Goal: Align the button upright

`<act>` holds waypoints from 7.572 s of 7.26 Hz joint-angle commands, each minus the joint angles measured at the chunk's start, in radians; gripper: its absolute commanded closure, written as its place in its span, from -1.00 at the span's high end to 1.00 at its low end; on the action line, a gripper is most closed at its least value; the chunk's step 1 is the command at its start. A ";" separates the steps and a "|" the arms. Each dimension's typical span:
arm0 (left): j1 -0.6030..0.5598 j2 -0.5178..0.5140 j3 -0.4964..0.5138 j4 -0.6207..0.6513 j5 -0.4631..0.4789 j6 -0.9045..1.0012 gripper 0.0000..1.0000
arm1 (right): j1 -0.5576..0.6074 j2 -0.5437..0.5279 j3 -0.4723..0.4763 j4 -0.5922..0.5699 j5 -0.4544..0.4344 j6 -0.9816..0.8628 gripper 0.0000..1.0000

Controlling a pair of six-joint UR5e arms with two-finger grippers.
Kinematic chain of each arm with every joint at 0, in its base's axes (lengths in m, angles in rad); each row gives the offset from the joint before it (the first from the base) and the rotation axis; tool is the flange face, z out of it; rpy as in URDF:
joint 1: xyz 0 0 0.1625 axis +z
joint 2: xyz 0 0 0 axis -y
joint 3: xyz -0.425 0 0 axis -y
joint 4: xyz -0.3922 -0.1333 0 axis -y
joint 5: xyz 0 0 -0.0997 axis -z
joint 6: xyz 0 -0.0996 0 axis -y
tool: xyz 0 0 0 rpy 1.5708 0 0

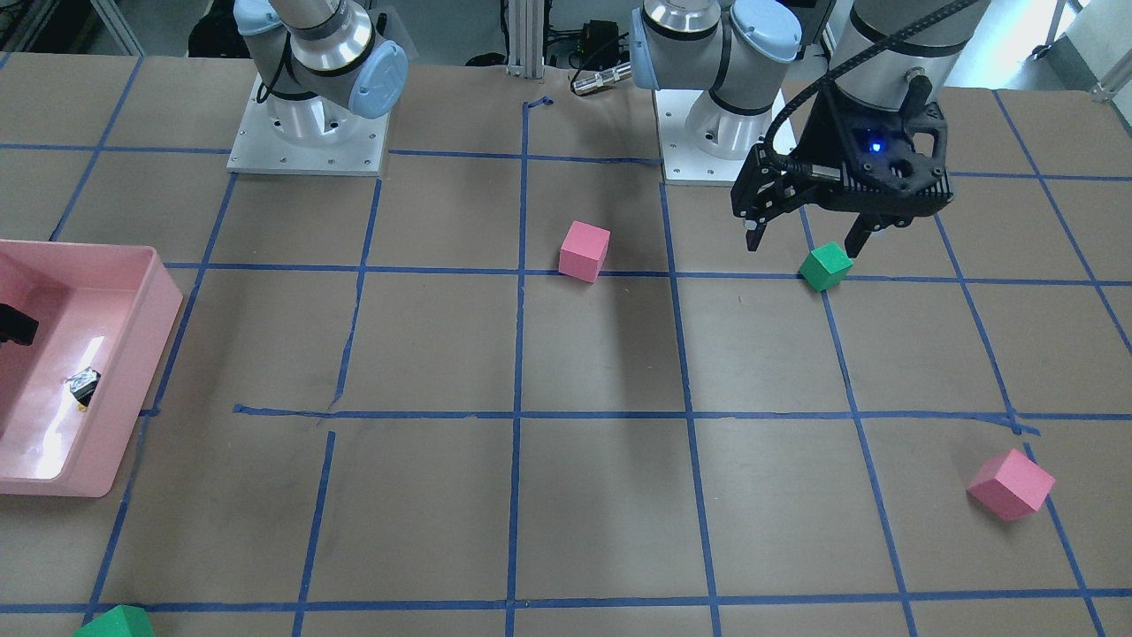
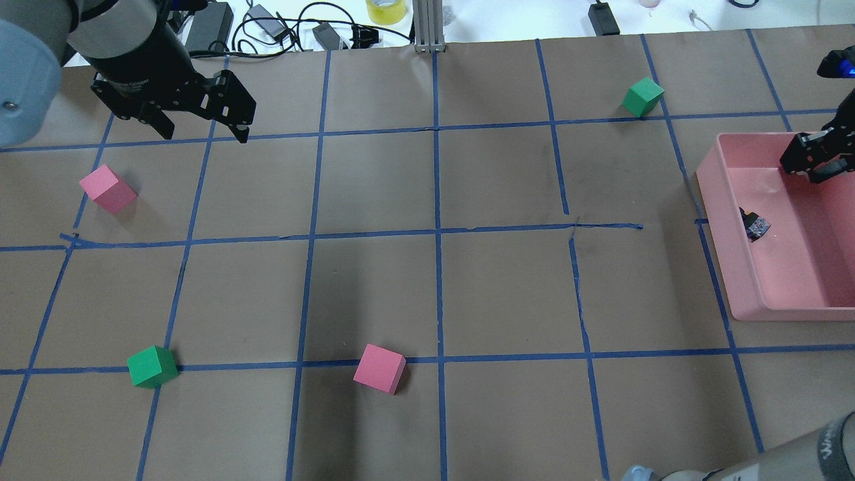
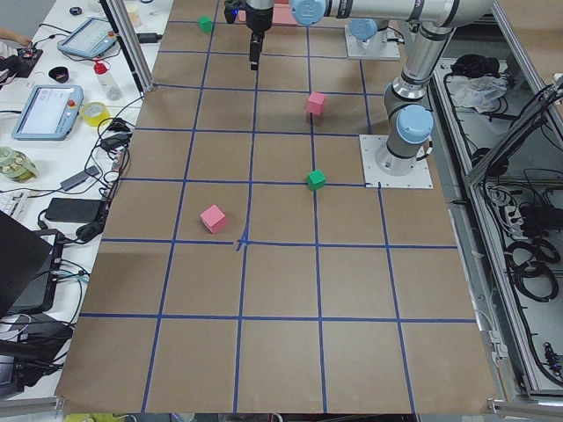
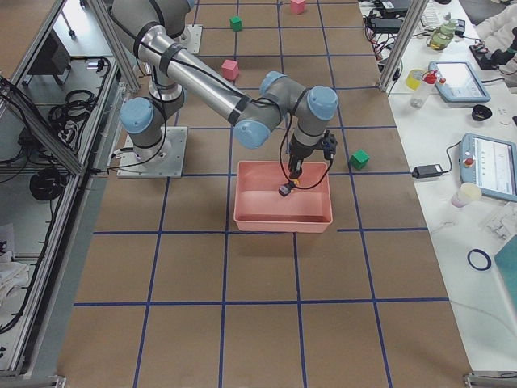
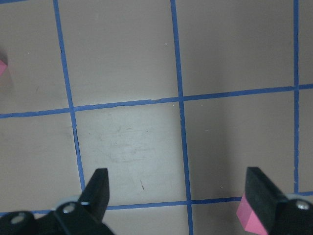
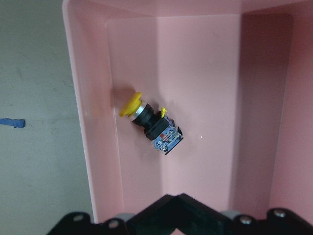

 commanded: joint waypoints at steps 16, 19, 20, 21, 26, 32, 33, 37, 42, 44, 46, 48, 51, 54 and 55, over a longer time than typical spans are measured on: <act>0.000 0.000 0.000 0.000 0.000 0.000 1.00 | -0.032 0.151 0.108 -0.414 -0.041 -0.582 1.00; 0.000 0.000 -0.002 0.000 0.000 0.000 1.00 | -0.040 0.151 0.108 -0.414 -0.052 -0.653 1.00; 0.000 0.000 -0.002 0.000 0.001 0.000 1.00 | -0.040 0.149 0.106 -0.414 -0.055 -0.613 1.00; 0.000 0.000 -0.002 0.000 0.000 0.000 1.00 | -0.040 0.146 0.108 -0.411 -0.055 -0.437 1.00; 0.000 0.000 -0.002 0.000 0.001 0.002 1.00 | -0.026 0.149 0.108 -0.399 0.032 0.152 1.00; 0.000 0.000 -0.002 0.000 0.004 0.002 1.00 | 0.008 0.160 0.108 -0.396 0.083 0.393 1.00; 0.000 0.000 -0.002 0.000 0.003 0.000 1.00 | 0.008 0.162 0.108 -0.385 0.083 0.384 1.00; 0.000 0.000 -0.002 0.000 0.000 -0.001 1.00 | 0.012 0.142 0.108 -0.373 0.081 0.230 1.00; 0.000 0.000 -0.002 0.000 0.000 -0.003 1.00 | 0.011 0.137 0.109 -0.397 0.063 -0.281 1.00; 0.000 0.000 -0.002 0.000 0.000 0.000 1.00 | 0.011 0.128 0.111 -0.391 0.061 -0.389 1.00; 0.000 0.000 -0.002 0.000 0.000 0.000 1.00 | 0.011 0.129 0.111 -0.390 0.061 -0.512 1.00; 0.000 0.000 -0.002 0.000 0.001 0.000 1.00 | 0.009 0.129 0.109 -0.393 0.063 -0.641 1.00; 0.000 0.000 -0.002 0.000 0.001 0.000 1.00 | 0.009 0.129 0.111 -0.390 0.063 -0.778 1.00; 0.000 0.000 -0.002 -0.002 0.003 0.000 1.00 | 0.009 0.129 0.155 -0.391 0.060 -0.907 1.00; 0.000 0.000 -0.002 0.000 0.003 0.002 1.00 | 0.009 0.131 0.157 -0.391 0.040 -0.909 1.00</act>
